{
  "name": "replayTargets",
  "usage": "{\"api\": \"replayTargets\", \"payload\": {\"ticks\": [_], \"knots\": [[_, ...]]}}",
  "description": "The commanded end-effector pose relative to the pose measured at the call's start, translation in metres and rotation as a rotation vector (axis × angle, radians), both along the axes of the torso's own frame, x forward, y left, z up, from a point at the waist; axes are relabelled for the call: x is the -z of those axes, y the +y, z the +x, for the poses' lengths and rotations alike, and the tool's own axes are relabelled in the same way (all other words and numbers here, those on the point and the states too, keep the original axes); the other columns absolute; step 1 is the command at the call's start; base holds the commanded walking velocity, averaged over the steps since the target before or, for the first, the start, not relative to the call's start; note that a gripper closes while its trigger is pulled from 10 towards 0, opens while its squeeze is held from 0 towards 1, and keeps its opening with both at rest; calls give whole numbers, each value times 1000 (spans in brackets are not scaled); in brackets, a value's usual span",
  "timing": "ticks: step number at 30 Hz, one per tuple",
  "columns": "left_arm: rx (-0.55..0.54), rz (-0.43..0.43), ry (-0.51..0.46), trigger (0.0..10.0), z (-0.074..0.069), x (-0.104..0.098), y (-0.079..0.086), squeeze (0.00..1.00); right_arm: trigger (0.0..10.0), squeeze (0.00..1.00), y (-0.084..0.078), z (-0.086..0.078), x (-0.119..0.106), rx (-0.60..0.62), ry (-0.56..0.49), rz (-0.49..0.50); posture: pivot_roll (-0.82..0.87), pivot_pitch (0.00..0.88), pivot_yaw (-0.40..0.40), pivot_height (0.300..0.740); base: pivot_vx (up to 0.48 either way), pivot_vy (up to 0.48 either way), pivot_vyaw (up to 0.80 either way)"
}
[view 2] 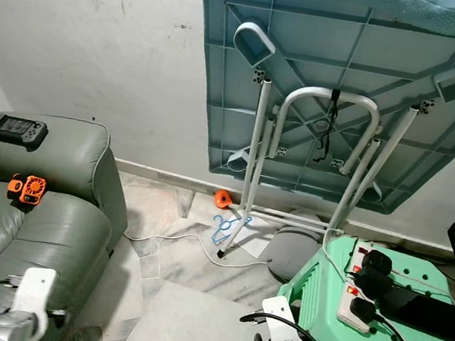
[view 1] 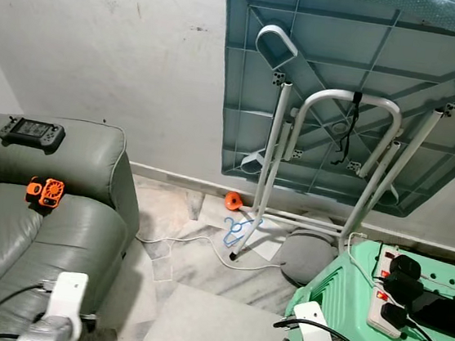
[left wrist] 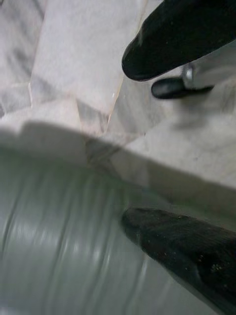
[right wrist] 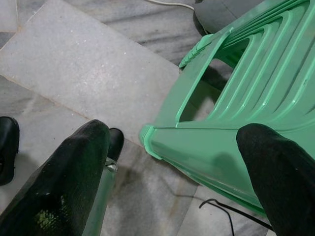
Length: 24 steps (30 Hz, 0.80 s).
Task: Move the pillow to the sofa
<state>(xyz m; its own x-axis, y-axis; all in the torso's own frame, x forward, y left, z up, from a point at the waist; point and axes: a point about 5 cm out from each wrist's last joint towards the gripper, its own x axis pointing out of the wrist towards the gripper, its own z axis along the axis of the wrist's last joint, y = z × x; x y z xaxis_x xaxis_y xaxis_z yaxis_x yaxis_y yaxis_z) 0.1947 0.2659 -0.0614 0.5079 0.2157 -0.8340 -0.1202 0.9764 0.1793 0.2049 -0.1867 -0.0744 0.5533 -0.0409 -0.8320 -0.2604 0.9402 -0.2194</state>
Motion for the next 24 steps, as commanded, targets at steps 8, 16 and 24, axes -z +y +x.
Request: {"api": "replayTargets", "payload": {"ticks": [8, 16, 24], "knots": [[-9, -4, 30, 10000, -17, 8, 1, 0, 10000, 0, 3, 5, -3, -3, -13, -2, -79, 0, 35, 740, 0, 0, 0], [8, -20, 35, 10000, -16, 14, -19, 0, 10000, 0, 2, 5, -3, -11, -6, -18, -78, 0, 35, 740, 0, 0, 0], [8, -20, 35, 10000, -16, 14, -19, 0, 10000, 0, 2, 5, -3, -11, -6, -18, -78, 0, 35, 740, 0, 0, 0]]}}
